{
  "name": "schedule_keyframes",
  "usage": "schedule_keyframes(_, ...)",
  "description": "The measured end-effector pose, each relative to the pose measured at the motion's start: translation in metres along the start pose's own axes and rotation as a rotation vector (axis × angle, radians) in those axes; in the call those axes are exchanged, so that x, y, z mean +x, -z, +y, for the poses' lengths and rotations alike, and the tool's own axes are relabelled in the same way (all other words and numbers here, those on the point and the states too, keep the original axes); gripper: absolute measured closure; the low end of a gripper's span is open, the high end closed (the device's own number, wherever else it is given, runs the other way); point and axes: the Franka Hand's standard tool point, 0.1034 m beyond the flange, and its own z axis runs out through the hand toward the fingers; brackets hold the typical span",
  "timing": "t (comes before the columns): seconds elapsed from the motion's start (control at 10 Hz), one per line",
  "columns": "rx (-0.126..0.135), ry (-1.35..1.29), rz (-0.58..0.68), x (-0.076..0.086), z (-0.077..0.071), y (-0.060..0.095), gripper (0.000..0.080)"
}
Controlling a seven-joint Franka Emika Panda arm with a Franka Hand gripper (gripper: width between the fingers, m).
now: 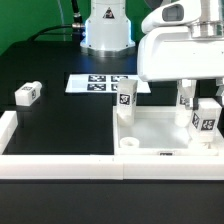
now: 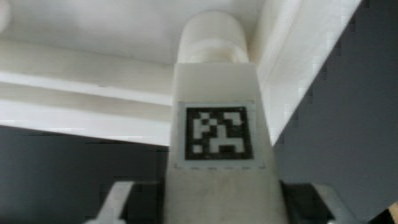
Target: Assemble square table
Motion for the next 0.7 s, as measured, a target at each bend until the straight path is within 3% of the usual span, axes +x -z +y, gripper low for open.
schedule_keyframes(0.2, 0.0, 0.002, 0.0, 0.0, -0.0001, -0.0001, 0.0506)
schedule_keyframes(0.4, 0.0, 0.003, 0.0, -0.0001, -0.0001, -0.0002, 0.0182)
schedule_keyframes(0.7, 0.0, 0.003, -0.001, -0.0002, -0.0001, -0.0003, 0.0152)
